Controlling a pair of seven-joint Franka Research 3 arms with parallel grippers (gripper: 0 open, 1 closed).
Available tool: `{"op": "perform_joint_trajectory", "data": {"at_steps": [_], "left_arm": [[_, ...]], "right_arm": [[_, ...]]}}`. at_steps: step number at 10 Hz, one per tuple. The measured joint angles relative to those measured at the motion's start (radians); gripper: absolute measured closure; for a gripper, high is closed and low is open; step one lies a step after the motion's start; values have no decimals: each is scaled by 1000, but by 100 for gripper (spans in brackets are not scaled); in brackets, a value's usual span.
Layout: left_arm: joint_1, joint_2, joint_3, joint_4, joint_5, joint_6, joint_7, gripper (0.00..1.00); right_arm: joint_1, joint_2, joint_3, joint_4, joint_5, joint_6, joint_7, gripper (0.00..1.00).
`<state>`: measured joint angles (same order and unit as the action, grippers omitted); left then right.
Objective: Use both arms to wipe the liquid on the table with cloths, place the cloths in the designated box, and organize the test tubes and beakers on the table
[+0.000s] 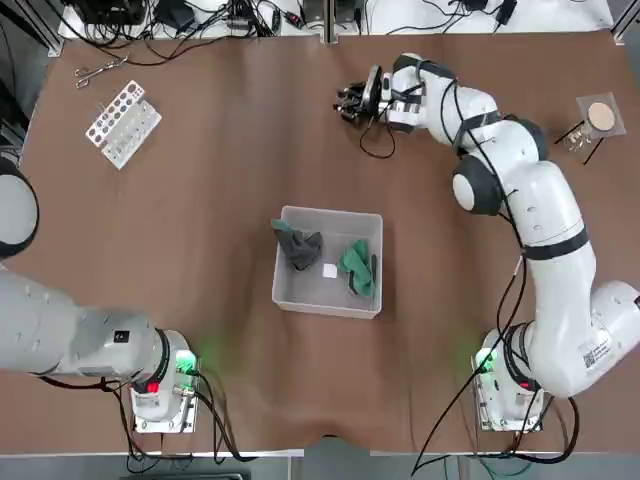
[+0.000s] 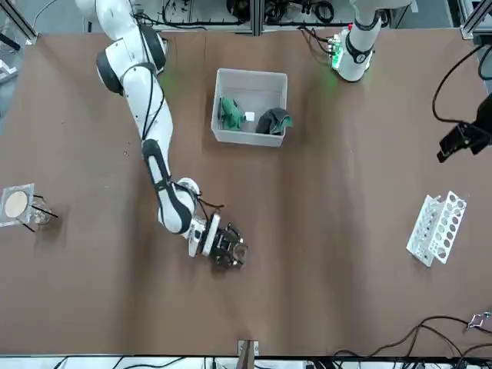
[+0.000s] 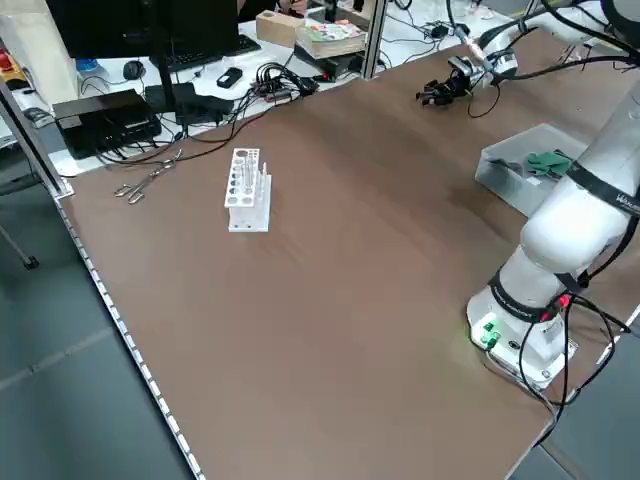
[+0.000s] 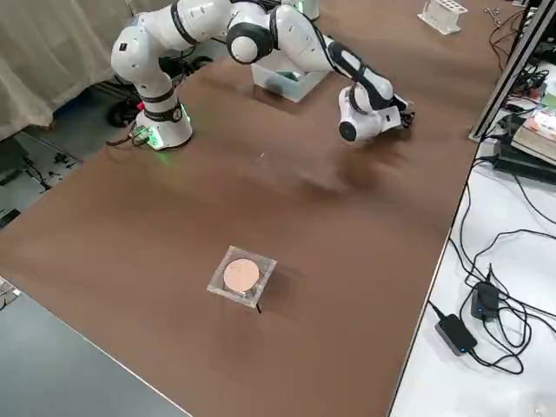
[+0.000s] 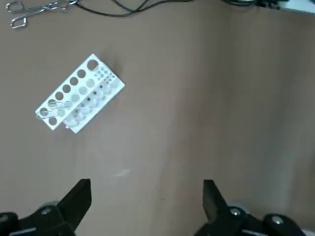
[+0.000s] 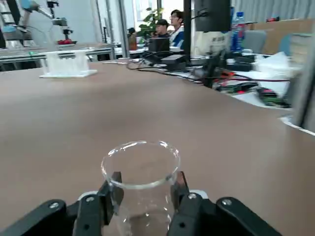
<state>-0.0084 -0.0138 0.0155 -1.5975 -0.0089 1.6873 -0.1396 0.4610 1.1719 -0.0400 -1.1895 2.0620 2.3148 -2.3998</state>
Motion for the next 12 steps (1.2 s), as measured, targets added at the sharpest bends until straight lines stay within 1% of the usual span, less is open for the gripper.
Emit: {"op": "perform_joint_trajectory", "data": {"at_steps": [2, 3, 4, 5, 6, 8, 11, 12], "left_arm": [[0, 0, -46, 18, -9, -46, -5, 0], [0, 1, -56, 18, -9, -59, -7, 0], [0, 1, -57, 16, -9, -72, -4, 0], [0, 1, -58, 14, -9, -79, -2, 0], [0, 2, -59, 14, -9, -80, -2, 0], [0, 2, -68, 14, -10, -80, -2, 0], [-1, 3, -100, 16, -10, -80, -4, 0], [-1, 4, -100, 20, -10, -80, -4, 1]], "right_arm": [[-60, -23, -3, -21, -27, 13, 2, 50], [-89, -42, -2, -36, -74, 31, 19, 50], [-118, -68, -1, -48, -146, 49, 48, 50], [-151, -97, 0, -63, -230, 44, 86, 50], [-190, -128, 1, -84, -309, 2, 123, 50], [-280, -167, 1, -118, -479, -130, 169, 50], [-438, -210, 2, -115, -743, -372, 262, 50], [-488, -233, 3, -111, -791, -460, 286, 50]]}}
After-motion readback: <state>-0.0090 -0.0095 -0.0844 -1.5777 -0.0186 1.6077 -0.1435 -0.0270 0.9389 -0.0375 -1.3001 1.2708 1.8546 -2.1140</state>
